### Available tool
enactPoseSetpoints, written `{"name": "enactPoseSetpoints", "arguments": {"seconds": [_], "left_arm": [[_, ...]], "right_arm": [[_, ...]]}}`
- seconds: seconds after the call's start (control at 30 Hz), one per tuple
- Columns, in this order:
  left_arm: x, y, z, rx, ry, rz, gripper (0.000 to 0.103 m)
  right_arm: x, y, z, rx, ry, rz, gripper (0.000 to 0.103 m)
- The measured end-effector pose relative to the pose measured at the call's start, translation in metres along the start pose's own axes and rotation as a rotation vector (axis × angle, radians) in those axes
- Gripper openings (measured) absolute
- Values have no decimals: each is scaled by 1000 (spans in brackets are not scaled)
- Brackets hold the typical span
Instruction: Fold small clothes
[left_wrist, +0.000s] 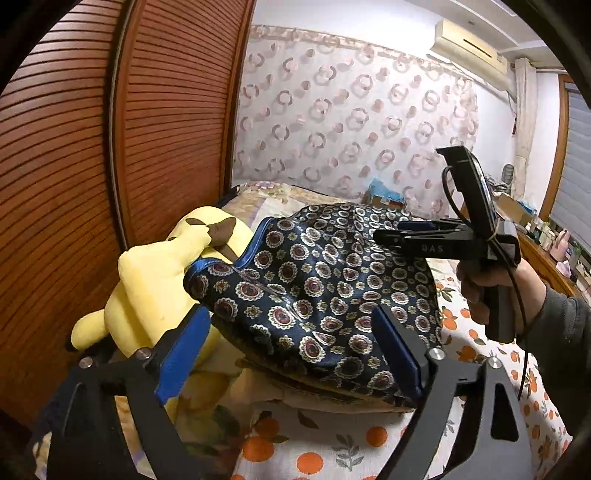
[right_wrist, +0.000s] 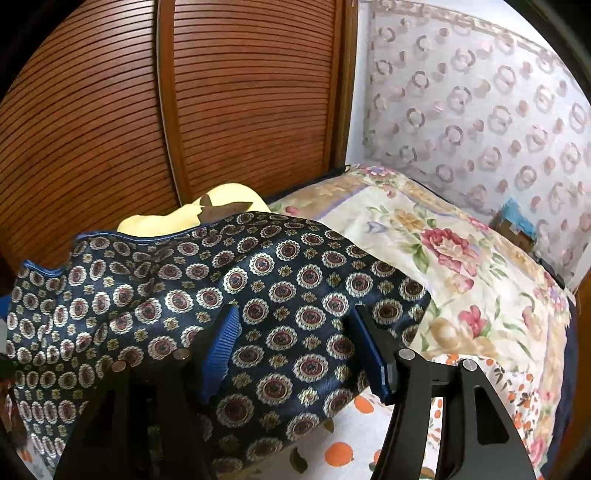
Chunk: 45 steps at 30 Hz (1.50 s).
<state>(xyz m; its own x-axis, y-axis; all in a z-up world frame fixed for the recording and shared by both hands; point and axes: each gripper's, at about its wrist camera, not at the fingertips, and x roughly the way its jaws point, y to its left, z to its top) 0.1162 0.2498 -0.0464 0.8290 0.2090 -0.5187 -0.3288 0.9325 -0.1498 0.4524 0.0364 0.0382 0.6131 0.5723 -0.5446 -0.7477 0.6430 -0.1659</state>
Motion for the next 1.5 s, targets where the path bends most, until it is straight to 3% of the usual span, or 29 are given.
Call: {"name": "enactPoseSetpoints", "arguments": {"seconds": [0.03,0.17,0.5,0.6,0.77,1.1,1.23,1.5], "left_arm": [[-1,0,0,5,-1,11,103],[-7,0,0,30,-13,41,103],[-16,3,-6,35,1,23,103],[-18,3,-9,35,8,38,103],[-25,1,-14,53,8,10,103],[-33,-22,-26,117,20,-21,103],[-28,-34,-29,111,61,-73,103],[-33,-62,-37,139,41,-144,103]], "right_arm": [[0,2,-3,2,-4,2,64],[-11,8,-9,10,-19,9,64],[-46,29,-25,24,-58,22,68],[-58,33,-33,41,-73,30,80],[-87,40,-50,54,-113,-7,90],[-154,68,-98,93,-164,-91,90],[-175,77,-116,116,-172,-115,90],[-218,88,-152,191,-183,-187,90]]}}
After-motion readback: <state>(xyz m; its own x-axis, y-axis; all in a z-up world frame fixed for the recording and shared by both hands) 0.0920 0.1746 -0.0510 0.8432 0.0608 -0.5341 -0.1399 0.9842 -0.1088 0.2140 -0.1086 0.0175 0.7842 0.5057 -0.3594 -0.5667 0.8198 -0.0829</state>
